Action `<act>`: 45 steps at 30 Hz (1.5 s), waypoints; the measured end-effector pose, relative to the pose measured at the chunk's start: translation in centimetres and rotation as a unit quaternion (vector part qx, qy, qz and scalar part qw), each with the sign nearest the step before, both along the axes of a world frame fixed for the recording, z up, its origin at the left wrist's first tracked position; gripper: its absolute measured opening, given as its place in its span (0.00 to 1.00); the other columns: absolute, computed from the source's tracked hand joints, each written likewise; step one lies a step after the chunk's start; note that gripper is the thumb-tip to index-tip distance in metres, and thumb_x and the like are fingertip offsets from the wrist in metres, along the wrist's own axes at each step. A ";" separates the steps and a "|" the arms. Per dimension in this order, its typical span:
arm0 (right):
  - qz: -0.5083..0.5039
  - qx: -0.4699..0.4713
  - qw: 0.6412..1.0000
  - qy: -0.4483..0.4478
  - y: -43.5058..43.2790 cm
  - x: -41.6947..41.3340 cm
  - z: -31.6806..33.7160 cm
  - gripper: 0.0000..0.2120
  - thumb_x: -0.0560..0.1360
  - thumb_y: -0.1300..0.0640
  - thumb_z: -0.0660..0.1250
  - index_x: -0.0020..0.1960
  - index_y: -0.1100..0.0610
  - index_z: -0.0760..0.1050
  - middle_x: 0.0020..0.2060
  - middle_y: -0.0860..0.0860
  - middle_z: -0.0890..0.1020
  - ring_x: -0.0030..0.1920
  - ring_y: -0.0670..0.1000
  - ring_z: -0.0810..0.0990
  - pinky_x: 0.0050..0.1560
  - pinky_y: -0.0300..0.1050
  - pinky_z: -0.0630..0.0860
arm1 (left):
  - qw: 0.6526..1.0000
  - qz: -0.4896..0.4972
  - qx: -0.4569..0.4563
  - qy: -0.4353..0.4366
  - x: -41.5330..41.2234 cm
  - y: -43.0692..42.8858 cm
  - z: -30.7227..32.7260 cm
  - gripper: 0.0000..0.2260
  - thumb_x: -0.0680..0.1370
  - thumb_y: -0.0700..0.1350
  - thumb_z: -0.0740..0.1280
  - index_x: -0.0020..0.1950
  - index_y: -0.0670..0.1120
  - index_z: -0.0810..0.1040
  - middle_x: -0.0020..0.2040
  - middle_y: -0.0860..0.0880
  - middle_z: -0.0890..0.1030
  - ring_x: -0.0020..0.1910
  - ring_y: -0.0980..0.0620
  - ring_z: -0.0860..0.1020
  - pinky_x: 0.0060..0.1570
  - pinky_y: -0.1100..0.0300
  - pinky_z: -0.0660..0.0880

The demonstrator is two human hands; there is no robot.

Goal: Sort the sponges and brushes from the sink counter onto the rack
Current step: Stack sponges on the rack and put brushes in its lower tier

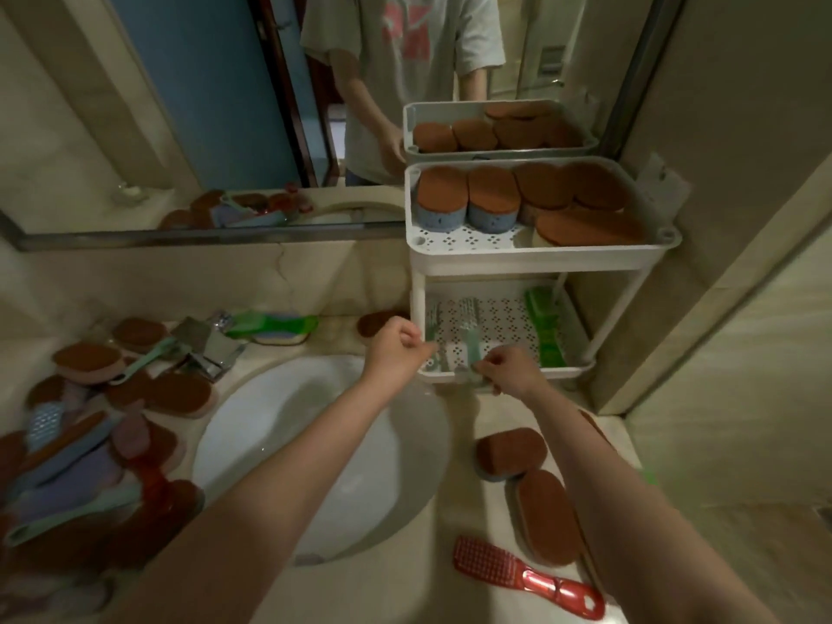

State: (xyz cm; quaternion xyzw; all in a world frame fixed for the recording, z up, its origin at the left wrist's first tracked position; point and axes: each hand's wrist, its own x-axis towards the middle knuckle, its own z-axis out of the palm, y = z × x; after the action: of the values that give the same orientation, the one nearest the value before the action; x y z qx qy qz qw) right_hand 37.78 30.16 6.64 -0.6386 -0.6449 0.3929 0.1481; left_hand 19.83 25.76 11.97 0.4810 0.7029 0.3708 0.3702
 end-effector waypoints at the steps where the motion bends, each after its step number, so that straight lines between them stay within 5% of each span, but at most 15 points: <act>1: -0.003 -0.005 1.000 -0.018 1.3 -0.4 -0.2 0.13 0.77 0.53 0.66 0.35 0.56 0.76 0.30 0.52 0.79 0.31 0.49 0.77 0.39 0.45 0.74 | 1.000 0.006 0.001 0.010 -0.2 0.5 0.3 0.10 0.72 0.43 0.72 0.46 0.46 0.71 0.37 0.53 0.75 0.39 0.53 0.75 0.43 0.59 0.71; 6: -0.016 -0.033 0.998 -0.044 6.0 -3.2 -2.0 0.08 0.77 0.56 0.65 0.41 0.58 0.78 0.41 0.56 0.82 0.42 0.54 0.81 0.48 0.49 0.79 | 0.999 0.011 0.015 0.050 -0.7 2.6 1.4 0.09 0.73 0.45 0.70 0.51 0.46 0.74 0.35 0.53 0.76 0.40 0.51 0.77 0.44 0.56 0.74; 9: -0.007 -0.044 0.998 -0.048 6.8 -4.6 -3.2 0.07 0.77 0.58 0.64 0.49 0.61 0.78 0.42 0.57 0.82 0.39 0.54 0.79 0.41 0.45 0.78 | 0.997 0.013 0.020 0.066 -1.2 3.0 1.1 0.06 0.73 0.45 0.71 0.45 0.46 0.76 0.36 0.52 0.77 0.41 0.49 0.78 0.47 0.55 0.75; 16: 0.010 0.005 0.992 -0.128 7.0 -5.8 -4.6 0.06 0.76 0.56 0.64 0.48 0.57 0.78 0.45 0.54 0.82 0.44 0.53 0.80 0.45 0.45 0.76 | 0.998 0.000 0.014 0.059 -1.7 3.3 0.1 0.08 0.74 0.45 0.70 0.47 0.41 0.80 0.43 0.46 0.80 0.42 0.50 0.77 0.50 0.55 0.76; 21: -0.004 0.049 0.984 -0.174 6.4 -6.1 -4.5 0.05 0.78 0.55 0.62 0.51 0.54 0.74 0.45 0.52 0.80 0.43 0.51 0.76 0.41 0.44 0.71 | 0.998 -0.006 0.003 0.059 -1.7 3.4 0.0 0.06 0.74 0.45 0.69 0.45 0.44 0.77 0.38 0.51 0.78 0.41 0.51 0.77 0.48 0.55 0.75; 25: -0.071 0.112 0.986 -0.098 5.0 -5.4 -3.6 0.07 0.78 0.54 0.62 0.53 0.54 0.75 0.45 0.52 0.81 0.44 0.53 0.79 0.43 0.46 0.78 | 0.996 -0.001 -0.010 0.084 -1.5 2.9 -0.8 0.11 0.74 0.47 0.69 0.38 0.47 0.69 0.33 0.53 0.72 0.33 0.55 0.71 0.33 0.61 0.67; 29: -0.128 0.166 0.978 -0.011 2.2 -3.8 -2.1 0.09 0.77 0.55 0.64 0.56 0.55 0.76 0.40 0.52 0.81 0.40 0.54 0.79 0.40 0.46 0.76 | 0.994 -0.047 -0.033 0.094 -1.1 1.9 -2.3 0.13 0.75 0.45 0.68 0.33 0.47 0.68 0.32 0.50 0.72 0.36 0.49 0.72 0.36 0.57 0.68; 32: -0.137 0.183 0.973 0.004 -0.7 -1.9 -1.0 0.09 0.77 0.58 0.65 0.55 0.58 0.76 0.36 0.53 0.79 0.37 0.54 0.77 0.37 0.45 0.72 | 0.991 -0.093 -0.064 0.075 0.2 1.2 -3.4 0.08 0.74 0.45 0.68 0.39 0.42 0.76 0.38 0.44 0.78 0.43 0.45 0.77 0.46 0.55 0.74; 37: -0.197 0.151 0.968 -0.035 -5.6 2.5 -0.6 0.09 0.77 0.57 0.65 0.55 0.57 0.77 0.42 0.53 0.80 0.43 0.54 0.78 0.40 0.44 0.70 | 0.966 -0.228 -0.109 0.050 3.3 -0.3 -5.0 0.09 0.75 0.45 0.68 0.49 0.40 0.80 0.48 0.42 0.82 0.51 0.45 0.79 0.53 0.56 0.74; 45: -0.257 0.068 0.926 -0.268 -12.7 8.3 -1.9 0.24 0.73 0.49 0.67 0.67 0.54 0.70 0.64 0.57 0.72 0.64 0.61 0.69 0.61 0.53 0.69 | 0.930 -0.330 -0.136 0.091 7.4 -2.0 -8.6 0.19 0.74 0.47 0.70 0.64 0.44 0.74 0.63 0.46 0.76 0.62 0.49 0.74 0.61 0.58 0.70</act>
State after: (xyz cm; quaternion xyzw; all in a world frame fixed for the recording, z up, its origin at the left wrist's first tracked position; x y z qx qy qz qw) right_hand 46.06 17.47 4.71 -0.8526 -0.4991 0.1106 0.1083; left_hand 27.27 23.75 3.36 0.6624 0.5794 0.0831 0.4676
